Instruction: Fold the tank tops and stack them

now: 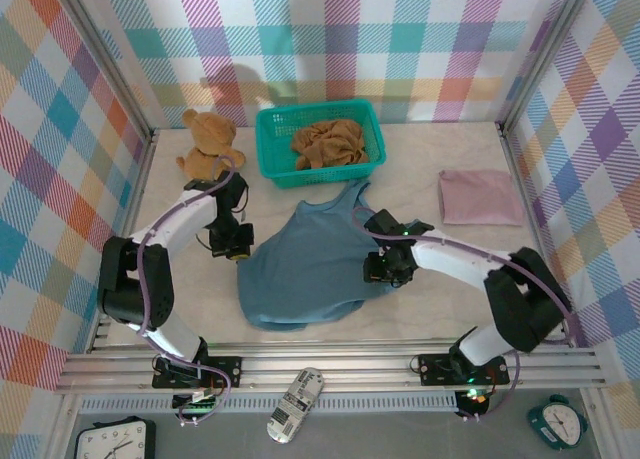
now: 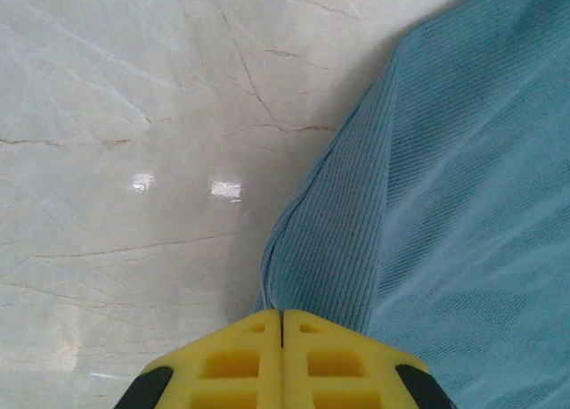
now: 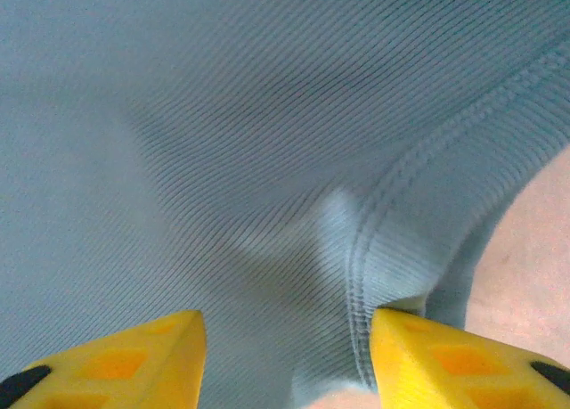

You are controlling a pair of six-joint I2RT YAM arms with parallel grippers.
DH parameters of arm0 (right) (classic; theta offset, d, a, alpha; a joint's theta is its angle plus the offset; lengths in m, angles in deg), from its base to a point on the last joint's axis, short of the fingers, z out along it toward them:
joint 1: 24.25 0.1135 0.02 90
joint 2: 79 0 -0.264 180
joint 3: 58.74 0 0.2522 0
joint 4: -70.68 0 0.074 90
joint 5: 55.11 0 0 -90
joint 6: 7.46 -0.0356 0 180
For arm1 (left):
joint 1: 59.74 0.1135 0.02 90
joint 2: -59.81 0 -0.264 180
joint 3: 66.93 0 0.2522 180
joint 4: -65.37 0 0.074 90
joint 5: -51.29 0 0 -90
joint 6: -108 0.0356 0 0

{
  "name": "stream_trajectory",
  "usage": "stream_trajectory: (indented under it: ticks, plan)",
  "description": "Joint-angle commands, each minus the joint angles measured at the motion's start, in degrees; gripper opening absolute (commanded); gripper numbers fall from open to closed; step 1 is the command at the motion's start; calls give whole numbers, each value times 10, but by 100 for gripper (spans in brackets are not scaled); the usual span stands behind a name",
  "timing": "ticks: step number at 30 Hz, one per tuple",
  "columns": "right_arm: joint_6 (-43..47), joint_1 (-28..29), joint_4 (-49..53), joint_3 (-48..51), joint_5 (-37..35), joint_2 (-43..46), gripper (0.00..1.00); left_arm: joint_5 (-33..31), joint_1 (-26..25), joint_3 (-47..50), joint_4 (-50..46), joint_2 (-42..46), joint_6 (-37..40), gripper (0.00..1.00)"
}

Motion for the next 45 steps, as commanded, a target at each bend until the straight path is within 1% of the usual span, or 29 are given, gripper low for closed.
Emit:
stream_trajectory:
  ticks: [1, 4, 8, 11, 14, 17, 21, 24, 27, 29, 31, 34, 37, 41, 45]
  plan:
    - [18, -25, -24, -18, -19, -34, 48, -6, 18, -16, -25, -2, -13, 6]
    - [56, -42, -26, -46, -37, -69, 45, -4, 31, -20, -18, -6, -13, 6]
    - [97, -72, -26, -84, -49, -104, 45, 7, 35, -36, -19, -25, -8, 6]
    - [139, -92, -14, -109, -65, -99, 45, 17, 36, -39, -14, -32, -8, 7]
    - [199, -86, -14, -121, -60, -68, 49, 34, 36, -38, -11, -42, -10, 7]
    - [212, -51, -31, -95, -36, 3, 51, 34, 36, -37, -9, -48, -8, 7]
    - [204, 48, -41, -45, -10, 97, 51, 36, 38, -46, -8, -54, -4, 8]
    - [192, 129, -59, 2, 10, 143, 50, 37, 40, -54, -9, -61, 3, 8]
    - [189, 221, -96, 30, 13, 144, 48, 40, 43, -59, -8, -63, 7, 8]
    - [200, 275, -117, 29, 10, 114, 49, 43, 45, -61, -6, -62, 9, 8]
    - [211, 312, -139, 16, 3, 66, 52, 50, 46, -63, -5, -63, 12, 8]
    - [226, 329, -175, -9, 1, 0, 53, 54, 47, -64, -2, -65, 16, 8]
    - [234, 339, -202, -31, 2, -48, 56, 57, 49, -71, -2, -65, 17, 8]
    - [228, 345, -193, -53, -31, -89, 57, 63, 50, -78, 2, -67, 15, 7]
    - [212, 345, -158, -73, -65, -114, 53, 67, 50, -78, 4, -69, 15, 7]
